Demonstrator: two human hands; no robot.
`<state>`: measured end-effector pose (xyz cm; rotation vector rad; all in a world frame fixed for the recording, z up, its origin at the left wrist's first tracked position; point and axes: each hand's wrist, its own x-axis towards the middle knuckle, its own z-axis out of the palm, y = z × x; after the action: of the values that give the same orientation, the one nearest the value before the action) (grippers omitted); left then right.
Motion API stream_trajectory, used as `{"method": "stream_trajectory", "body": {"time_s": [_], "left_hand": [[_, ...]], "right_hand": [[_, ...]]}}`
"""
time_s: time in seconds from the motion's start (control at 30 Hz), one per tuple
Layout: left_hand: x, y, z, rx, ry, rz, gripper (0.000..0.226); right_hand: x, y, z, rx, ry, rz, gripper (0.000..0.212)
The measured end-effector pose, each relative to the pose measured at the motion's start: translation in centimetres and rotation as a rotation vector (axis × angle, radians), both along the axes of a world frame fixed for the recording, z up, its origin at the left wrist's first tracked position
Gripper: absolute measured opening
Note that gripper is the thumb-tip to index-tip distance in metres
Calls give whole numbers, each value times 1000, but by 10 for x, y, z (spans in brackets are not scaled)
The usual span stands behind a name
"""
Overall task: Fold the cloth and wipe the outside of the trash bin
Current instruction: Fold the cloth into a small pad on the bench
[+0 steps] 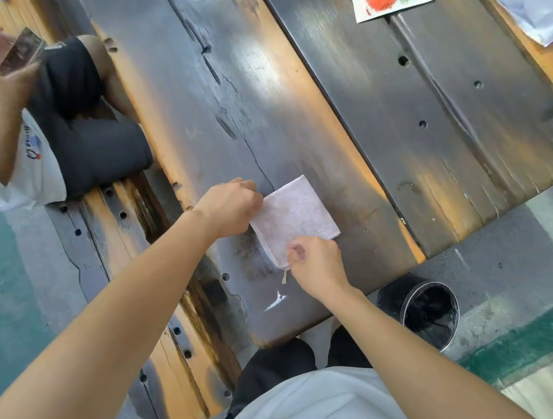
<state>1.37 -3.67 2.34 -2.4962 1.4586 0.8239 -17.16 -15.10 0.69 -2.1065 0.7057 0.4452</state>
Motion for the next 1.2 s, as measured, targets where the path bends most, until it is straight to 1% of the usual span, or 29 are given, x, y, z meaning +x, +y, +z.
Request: {"method": "stream_trajectory", "body": {"time_s": [0.1, 0.2, 0.23, 0.3, 0.37, 0.43, 0.53, 0.63, 0.77, 0.87, 0.97, 1.07, 1.2], "left_hand": [[-2, -26, -1, -62, 1, -20, 30], [-4, -62, -4, -96, -18, -91, 36], [-5, -73, -6, -103, -24, -116, 38], [-6, -91, -9, -90, -21, -170, 41], [-4, -102, -13, -37, -6, -234, 45], [-1, -108, -17, 14, 4, -262, 50], [4, -112, -20, 34, 27, -239, 47], [13, -111, -20, 32, 39, -199, 41], [27, -103, -20, -20, 49, -47, 37], [35, -96, -19, -54, 58, 127, 33], [40, -86, -17, -102, 50, 245, 24], [38, -73, -15, -129, 48, 301, 19], [23, -59, -12, -146, 77, 315, 17]], "right_hand": [[2, -29, -3, -145, -54, -184, 20], [2, -56, -8, -197, -53, -341, 25], [3, -62, -11, -198, -21, -354, 27], [4, -68, -17, -183, 84, -309, 28], [6, -70, -21, -137, 160, -271, 21], [9, -70, -20, -112, 176, -269, 8], [15, -75, -17, -97, 199, -250, 11], [26, -91, -14, -107, 212, -140, 13], [56, -124, -10, -137, 166, 31, 22], [87, -149, -5, -200, 65, 152, 14], [112, -161, 1, -257, -38, 248, 12], [121, -159, 3, -316, -78, 367, 11], [107, -152, 2, -378, -128, 482, 13]]}}
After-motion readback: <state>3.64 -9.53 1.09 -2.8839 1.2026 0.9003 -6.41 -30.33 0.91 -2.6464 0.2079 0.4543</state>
